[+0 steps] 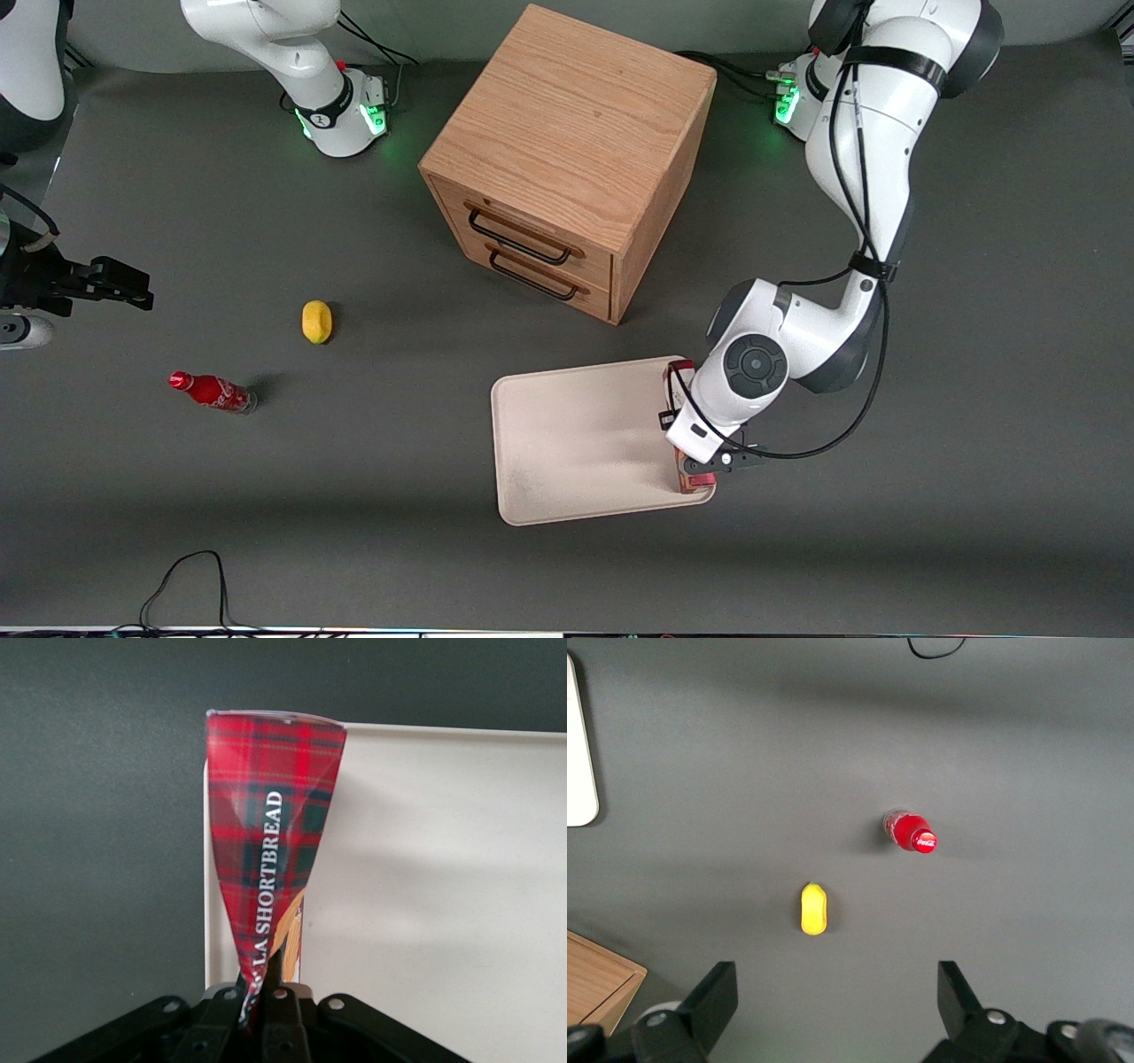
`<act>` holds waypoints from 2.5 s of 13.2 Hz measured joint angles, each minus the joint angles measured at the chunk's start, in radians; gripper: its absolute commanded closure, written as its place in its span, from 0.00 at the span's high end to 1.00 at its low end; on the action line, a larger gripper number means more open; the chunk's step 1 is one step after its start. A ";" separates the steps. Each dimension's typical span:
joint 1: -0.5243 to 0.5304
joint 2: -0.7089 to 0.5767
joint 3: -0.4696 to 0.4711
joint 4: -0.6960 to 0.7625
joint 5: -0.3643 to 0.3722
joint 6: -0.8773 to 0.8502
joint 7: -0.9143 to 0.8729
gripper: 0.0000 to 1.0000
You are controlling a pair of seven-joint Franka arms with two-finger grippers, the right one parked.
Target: Place red cookie box on tray
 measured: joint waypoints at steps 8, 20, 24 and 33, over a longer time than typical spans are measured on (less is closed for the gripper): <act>0.012 -0.001 0.000 0.002 0.001 -0.001 -0.002 1.00; 0.117 -0.664 0.043 -0.422 0.001 -0.359 0.148 1.00; 0.122 -0.822 0.173 -0.459 -0.033 -0.528 0.270 1.00; 0.306 -0.853 0.099 -0.417 -0.046 -0.614 0.404 1.00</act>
